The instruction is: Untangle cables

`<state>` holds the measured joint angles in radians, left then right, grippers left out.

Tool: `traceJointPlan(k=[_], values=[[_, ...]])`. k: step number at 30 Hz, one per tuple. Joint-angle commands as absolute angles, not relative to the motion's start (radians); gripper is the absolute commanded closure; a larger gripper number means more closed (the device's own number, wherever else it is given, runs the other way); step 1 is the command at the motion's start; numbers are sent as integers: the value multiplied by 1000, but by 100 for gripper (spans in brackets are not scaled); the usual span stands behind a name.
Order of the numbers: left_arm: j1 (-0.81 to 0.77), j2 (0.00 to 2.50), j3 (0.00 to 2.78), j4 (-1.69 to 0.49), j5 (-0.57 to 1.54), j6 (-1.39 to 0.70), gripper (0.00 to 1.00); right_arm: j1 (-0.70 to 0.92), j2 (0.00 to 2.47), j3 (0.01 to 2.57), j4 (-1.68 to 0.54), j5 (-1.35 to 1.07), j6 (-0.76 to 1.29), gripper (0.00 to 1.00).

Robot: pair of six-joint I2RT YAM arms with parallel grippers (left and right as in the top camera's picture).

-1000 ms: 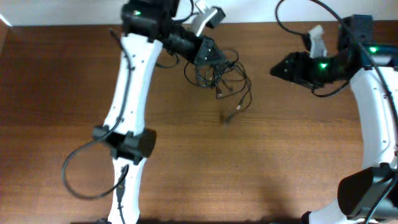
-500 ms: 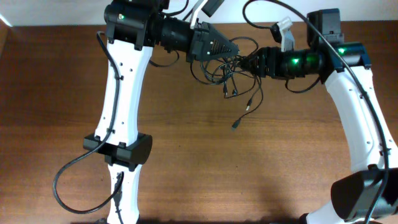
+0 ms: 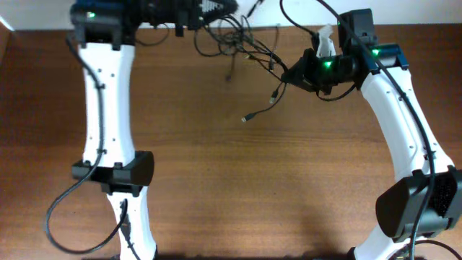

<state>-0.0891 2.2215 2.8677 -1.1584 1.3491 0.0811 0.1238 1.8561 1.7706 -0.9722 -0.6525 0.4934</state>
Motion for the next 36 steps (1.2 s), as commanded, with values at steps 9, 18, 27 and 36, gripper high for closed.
traceJointPlan(k=[9, 18, 27, 36], values=[[50, 2046, 2897, -1417, 414, -397, 100, 83, 1910, 1739, -1248, -570, 91, 96], [-159, 2200, 2757, -1686, 10, -312, 100, 83, 1789, 1740, -1409, 57, 421, 96], [-177, 2226, 2545, -1635, 506, -86, 100, 73, 1788, 1980, -1444, -341, 150, 34], [-176, 2226, 2536, -1523, 838, -81, 100, 241, 1795, 1980, -1303, -494, 333, 34]])
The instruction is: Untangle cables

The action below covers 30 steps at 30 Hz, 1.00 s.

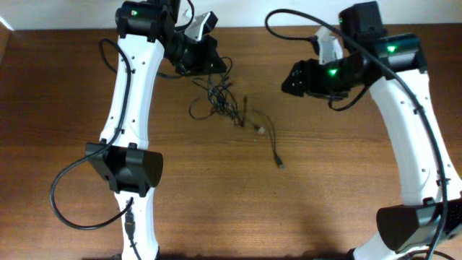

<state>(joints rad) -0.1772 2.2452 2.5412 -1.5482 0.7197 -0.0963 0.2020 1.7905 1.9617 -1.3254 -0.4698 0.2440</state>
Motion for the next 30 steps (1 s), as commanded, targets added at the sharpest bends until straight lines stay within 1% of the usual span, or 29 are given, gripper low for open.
traceJointPlan(k=[1, 3, 8, 12, 15, 17, 18, 20, 22, 24, 25, 26, 27, 28, 29, 30], values=[[-176, 2226, 2536, -1501, 881, -82, 100, 269, 1805, 1980, -1284, -493, 350, 35], [-176, 2226, 2536, -1466, 921, -106, 100, 322, 1837, 1980, -1264, -486, 372, 37], [-176, 2226, 2536, -1451, 921, -119, 100, 393, 1865, 1979, -1188, -484, 384, 37], [-176, 2226, 2536, -1450, 963, -119, 100, 400, 1895, 1977, -1145, -462, 455, 44], [-176, 2226, 2537, -1443, 992, -119, 100, 401, 1918, 1977, -1096, -505, 467, 46], [-176, 2226, 2537, -1435, 992, -173, 100, 401, 1921, 1974, -1055, -504, 489, 46], [-176, 2226, 2537, -1425, 1006, -188, 100, 401, 1921, 1973, -1033, -496, 510, 48], [-173, 2226, 2537, -1397, 1111, -192, 100, 401, 1927, 1973, -1022, -428, 544, 54], [-167, 2226, 2537, -1364, 1217, -204, 100, 401, 1949, 1973, -1016, -406, 553, 56], [-164, 2226, 2537, -1337, 1254, -240, 100, 401, 1983, 1973, -1011, -408, 566, 64], [-159, 2226, 2537, -1317, 1246, -239, 100, 399, 1989, 1973, -1012, -407, 566, 76], [-152, 2226, 2537, -1317, 1225, -239, 100, 397, 1989, 1973, -1012, -407, 566, 83], [-140, 2226, 2537, -1317, 1174, -239, 100, 391, 1984, 1974, -1012, -407, 566, 89], [-120, 2226, 2537, -1319, 1068, -239, 100, 369, 1970, 1974, -1026, -406, 566, 96], [-89, 2226, 2537, -1330, 908, -239, 100, 343, 1957, 1974, -1051, -406, 554, 96], [-72, 2226, 2537, -1340, 817, -239, 100, 319, 1943, 1974, -1086, -377, 548, 96]])
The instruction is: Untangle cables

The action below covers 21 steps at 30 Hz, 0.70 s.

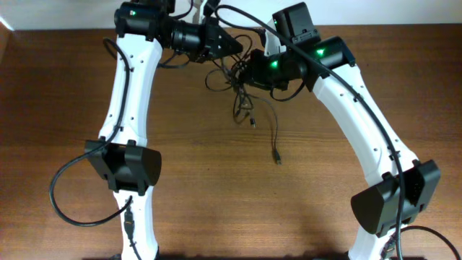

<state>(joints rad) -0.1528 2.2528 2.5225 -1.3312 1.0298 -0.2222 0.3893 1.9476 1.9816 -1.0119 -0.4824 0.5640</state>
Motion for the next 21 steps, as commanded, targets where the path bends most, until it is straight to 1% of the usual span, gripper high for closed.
traceJointPlan(k=[1, 2, 3, 4, 6, 7, 8, 9, 10, 12, 15, 18, 21], values=[[-61, 2226, 2537, -1351, 737, -239, 97, 297, 1930, 1974, -1123, -337, 524, 96], [-51, 2226, 2537, -1372, 611, -239, 89, 279, 1922, 1974, -1158, -328, 481, 96], [-51, 2226, 2537, -1385, 560, -237, 85, 274, 1921, 1974, -1177, -329, 459, 96], [-52, 2226, 2537, -1396, 511, -219, 83, 275, 1921, 1974, -1197, -329, 447, 96], [-52, 2226, 2536, -1422, 386, -177, 74, 276, 1921, 1974, -1245, -328, 414, 96], [-52, 2226, 2536, -1446, 320, -171, 74, 274, 1921, 1974, -1250, -329, 414, 96], [-54, 2226, 2536, -1464, 333, -124, 82, 274, 1921, 1974, -1257, -350, 415, 96], [-70, 2226, 2536, -1496, 439, 0, 84, 274, 1921, 1974, -1254, -374, 421, 96], [-101, 2226, 2536, -1544, 591, 126, 84, 274, 1921, 1974, -1234, -422, 427, 96], [-149, 2226, 2536, -1591, 669, 187, 86, 273, 1921, 1974, -1207, -480, 430, 96], [-284, 2227, 2534, -1575, 673, 190, 95, 273, 1921, 1974, -1182, -559, 446, 96], [-342, 2227, 2533, -1499, 685, 189, 94, 273, 1921, 1974, -1179, -598, 446, 96], [-347, 2228, 2527, -1440, 817, 189, 87, 273, 1921, 1974, -1177, -607, 453, 96]])
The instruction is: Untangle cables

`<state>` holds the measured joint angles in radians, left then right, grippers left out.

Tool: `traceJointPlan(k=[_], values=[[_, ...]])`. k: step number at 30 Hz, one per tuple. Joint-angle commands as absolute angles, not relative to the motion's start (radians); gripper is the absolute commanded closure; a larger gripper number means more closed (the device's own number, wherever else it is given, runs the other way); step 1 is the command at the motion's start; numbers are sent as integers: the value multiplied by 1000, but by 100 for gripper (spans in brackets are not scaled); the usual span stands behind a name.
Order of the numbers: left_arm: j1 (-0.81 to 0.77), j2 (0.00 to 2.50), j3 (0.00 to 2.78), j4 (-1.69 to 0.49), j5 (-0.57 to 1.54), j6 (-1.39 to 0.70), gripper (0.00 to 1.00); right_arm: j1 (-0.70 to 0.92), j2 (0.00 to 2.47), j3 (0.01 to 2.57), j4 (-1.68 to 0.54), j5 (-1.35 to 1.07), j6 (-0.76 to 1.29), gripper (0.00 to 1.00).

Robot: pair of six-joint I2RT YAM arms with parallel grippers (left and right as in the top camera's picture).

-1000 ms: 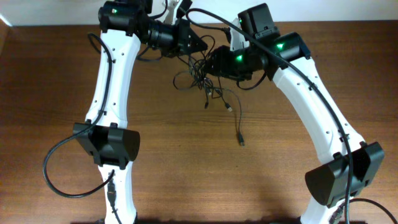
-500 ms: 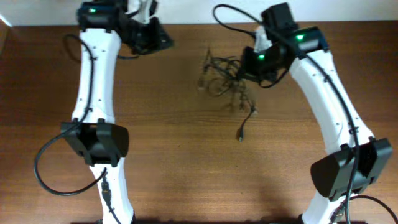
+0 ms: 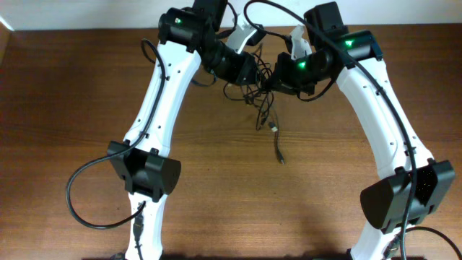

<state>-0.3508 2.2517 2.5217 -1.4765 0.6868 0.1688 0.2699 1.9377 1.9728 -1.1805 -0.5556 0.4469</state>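
A tangle of thin black cables [image 3: 254, 92] hangs over the far middle of the brown table [image 3: 216, 188]. My left gripper [image 3: 249, 68] is at its upper left, shut on strands of it. From the right, my right gripper [image 3: 278, 76] meets the same bundle and looks shut on a strand. The fingers of both are dark and partly hidden among the wires. One loose cable end [image 3: 279, 155] trails toward the table middle and ends in a small plug. A second short end [image 3: 271, 124] hangs just above it.
The white wall edge [image 3: 86, 14] runs along the far side of the table. Each arm's own thick black supply cable loops above the grippers [image 3: 260, 14]. The arm bases stand at the near edge, left [image 3: 144, 173] and right [image 3: 401, 195].
Both grippers have shifted to the right and a little toward me, and the tangle has gone with them. The long loose end lies about where it was.
At first the cables were stretched between my left gripper at the far edge and my right gripper further right. Then the right gripper was apart from the bundle, which hung from the left alone. Then it was at the tangle again, and now both hold it, further right.
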Motion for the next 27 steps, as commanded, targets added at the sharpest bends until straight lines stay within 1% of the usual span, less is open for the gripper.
traceJointPlan(k=[1, 4, 6, 7, 9, 11, 13, 14, 15, 17, 19, 21, 23, 24, 27], values=[[-347, 2228, 2522, -1431, 825, 189, 86, 273, 1921, 1974, -1178, -619, 453, 96], [-348, 2229, 2492, -1437, 843, 196, 82, 272, 1921, 1974, -1169, -625, 454, 96], [-351, 2229, 2468, -1458, 870, 262, 81, 266, 1921, 1975, -1159, -643, 461, 96], [-351, 2229, 2449, -1483, 880, 314, 77, 254, 1921, 1975, -1148, -680, 461, 96], [-351, 2230, 2412, -1487, 880, 332, 67, 247, 1921, 1975, -1137, -707, 461, 96], [-356, 2229, 2374, -1464, 884, 331, 60, 247, 1921, 1975, -1134, -724, 461, 96], [-382, 2233, 2349, -1448, 888, 331, 43, 247, 1921, 1975, -1116, -737, 461, 96], [-399, 2233, 2349, -1449, 905, 331, 42, 247, 1921, 1975, -1114, -731, 461, 96], [-403, 2233, 2349, -1449, 952, 331, 41, 247, 1921, 1975, -1113, -726, 461, 96], [-398, 2233, 2349, -1449, 1071, 332, 45, 247, 1921, 1975, -1113, -722, 460, 96], [-382, 2233, 2349, -1485, 1190, 403, 45, 243, 1921, 1975, -1114, -722, 461, 96], [-390, 2233, 2349, -1528, 1189, 423, 50, 226, 1921, 1975, -1113, -723, 461, 96], [-395, 2233, 2349, -1576, 1189, 475, 58, 187, 1921, 1976, -1113, -727, 461, 96], [-395, 2233, 2349, -1591, 1189, 487, 60, 162, 1921, 1976, -1110, -731, 461, 96], [-395, 2233, 2349, -1596, 1178, 488, 60, 63, 1921, 1976, -1083, -808, 465, 96]])
